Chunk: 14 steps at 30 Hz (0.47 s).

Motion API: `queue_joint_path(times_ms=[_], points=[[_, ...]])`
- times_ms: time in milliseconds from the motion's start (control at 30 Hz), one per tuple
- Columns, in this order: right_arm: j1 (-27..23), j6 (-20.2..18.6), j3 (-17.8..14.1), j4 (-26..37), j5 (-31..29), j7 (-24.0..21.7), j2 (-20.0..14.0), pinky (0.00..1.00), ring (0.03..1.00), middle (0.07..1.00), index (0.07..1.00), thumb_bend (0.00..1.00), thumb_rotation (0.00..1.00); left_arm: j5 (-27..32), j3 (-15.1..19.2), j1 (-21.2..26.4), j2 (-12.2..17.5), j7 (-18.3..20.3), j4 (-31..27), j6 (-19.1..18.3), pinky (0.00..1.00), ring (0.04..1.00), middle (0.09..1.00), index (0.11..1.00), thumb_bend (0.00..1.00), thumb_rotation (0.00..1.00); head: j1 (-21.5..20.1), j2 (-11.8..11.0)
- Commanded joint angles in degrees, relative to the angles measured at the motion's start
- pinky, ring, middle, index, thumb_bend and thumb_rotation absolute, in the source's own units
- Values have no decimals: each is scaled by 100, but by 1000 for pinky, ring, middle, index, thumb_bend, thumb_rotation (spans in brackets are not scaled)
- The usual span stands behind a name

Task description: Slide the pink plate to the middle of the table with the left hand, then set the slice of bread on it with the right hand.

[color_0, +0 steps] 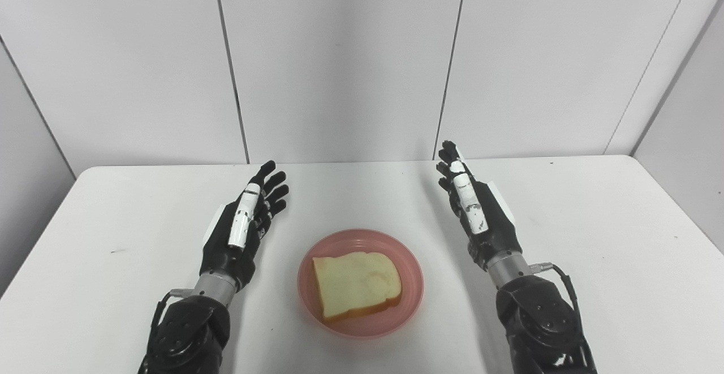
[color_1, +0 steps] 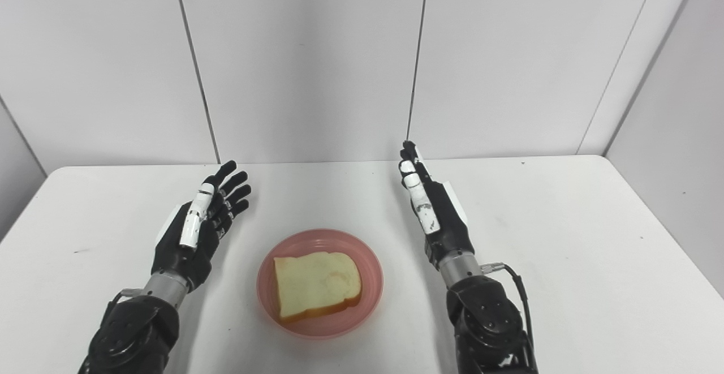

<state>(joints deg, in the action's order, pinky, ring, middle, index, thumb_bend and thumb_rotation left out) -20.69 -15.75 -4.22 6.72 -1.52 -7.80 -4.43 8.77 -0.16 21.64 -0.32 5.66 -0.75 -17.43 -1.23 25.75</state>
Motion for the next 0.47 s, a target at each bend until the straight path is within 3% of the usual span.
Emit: queue_joint_path(times_ms=[0, 433], points=[[-223, 382, 18, 64, -46, 60, -38, 1000, 1000, 1000, 1000, 434, 1000, 52, 34, 220, 39, 77, -70, 344, 934, 921, 926, 919, 379, 1000, 8, 17], [-261, 339, 87, 86, -50, 91, -56, 1000, 1000, 1000, 1000, 433, 1000, 58, 78, 236, 49, 108, -70, 325, 930, 919, 926, 917, 384, 1000, -55, 70]])
